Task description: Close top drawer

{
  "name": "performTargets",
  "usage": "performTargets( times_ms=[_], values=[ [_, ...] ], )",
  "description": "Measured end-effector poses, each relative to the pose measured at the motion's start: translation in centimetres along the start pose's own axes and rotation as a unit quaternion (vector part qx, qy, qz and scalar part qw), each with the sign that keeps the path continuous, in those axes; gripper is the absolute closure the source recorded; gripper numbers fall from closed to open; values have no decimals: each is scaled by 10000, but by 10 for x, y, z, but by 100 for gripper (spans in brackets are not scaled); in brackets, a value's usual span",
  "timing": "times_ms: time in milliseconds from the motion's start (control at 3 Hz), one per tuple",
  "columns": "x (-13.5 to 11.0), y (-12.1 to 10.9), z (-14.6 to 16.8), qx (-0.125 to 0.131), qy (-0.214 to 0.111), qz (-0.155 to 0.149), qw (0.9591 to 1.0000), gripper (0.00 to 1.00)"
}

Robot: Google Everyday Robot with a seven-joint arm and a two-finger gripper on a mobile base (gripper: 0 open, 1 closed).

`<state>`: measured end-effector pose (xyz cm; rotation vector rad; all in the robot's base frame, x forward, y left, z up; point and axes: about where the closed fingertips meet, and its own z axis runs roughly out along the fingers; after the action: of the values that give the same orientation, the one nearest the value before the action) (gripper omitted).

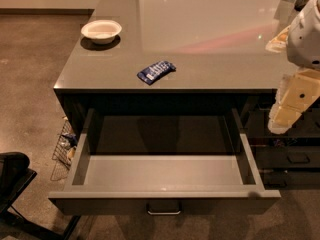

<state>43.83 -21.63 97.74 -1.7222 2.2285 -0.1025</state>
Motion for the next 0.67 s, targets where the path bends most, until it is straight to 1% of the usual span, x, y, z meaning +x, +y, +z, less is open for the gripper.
performTargets(
  times_ms=[333,667],
  values=[
    [0,0,0,0,0,0,10000,0],
    [8,15,13,-27,-129,36,9999,0]
  ],
)
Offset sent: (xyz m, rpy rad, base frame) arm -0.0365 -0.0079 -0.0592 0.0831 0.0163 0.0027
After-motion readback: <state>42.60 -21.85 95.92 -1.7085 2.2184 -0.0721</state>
